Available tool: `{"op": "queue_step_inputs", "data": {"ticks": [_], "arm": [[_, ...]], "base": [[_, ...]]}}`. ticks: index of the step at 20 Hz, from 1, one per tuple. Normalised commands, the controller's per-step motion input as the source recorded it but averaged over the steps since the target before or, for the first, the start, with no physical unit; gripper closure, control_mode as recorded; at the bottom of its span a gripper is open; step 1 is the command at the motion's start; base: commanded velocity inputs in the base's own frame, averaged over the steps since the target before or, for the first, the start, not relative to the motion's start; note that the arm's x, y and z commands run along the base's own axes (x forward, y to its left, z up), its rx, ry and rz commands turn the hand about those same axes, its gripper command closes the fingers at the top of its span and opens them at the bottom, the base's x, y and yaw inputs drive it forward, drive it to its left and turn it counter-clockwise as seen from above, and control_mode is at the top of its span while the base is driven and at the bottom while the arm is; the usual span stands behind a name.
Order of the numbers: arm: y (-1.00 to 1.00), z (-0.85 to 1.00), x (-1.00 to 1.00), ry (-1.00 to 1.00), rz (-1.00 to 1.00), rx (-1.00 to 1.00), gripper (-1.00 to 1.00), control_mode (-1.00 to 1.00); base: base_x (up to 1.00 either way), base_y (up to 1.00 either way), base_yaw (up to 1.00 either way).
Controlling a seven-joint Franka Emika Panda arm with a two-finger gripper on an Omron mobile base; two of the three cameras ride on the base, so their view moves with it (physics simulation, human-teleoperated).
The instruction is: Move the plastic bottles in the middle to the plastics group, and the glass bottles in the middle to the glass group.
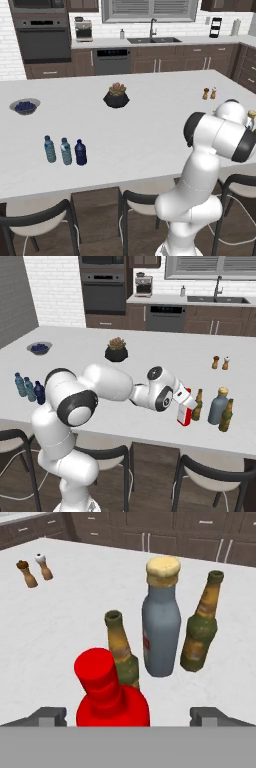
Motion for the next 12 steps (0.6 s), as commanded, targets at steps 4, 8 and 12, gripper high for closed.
{"op": "queue_step_inputs", "data": {"ticks": [4, 8, 12], "arm": [[0.02, 0.48, -0.32, -0.16, 0.0, 0.0, -1.0, -1.0], [0.16, 0.89, -0.33, -0.21, 0.0, 0.0, -1.0, -1.0], [0.4, 1.0, -0.45, -0.21, 0.03, -0.01, -1.0, -1.0]], "base": [[0.0, 0.0, 0.0], [0.0, 0.0, 0.0], [0.0, 0.0, 0.0]]}}
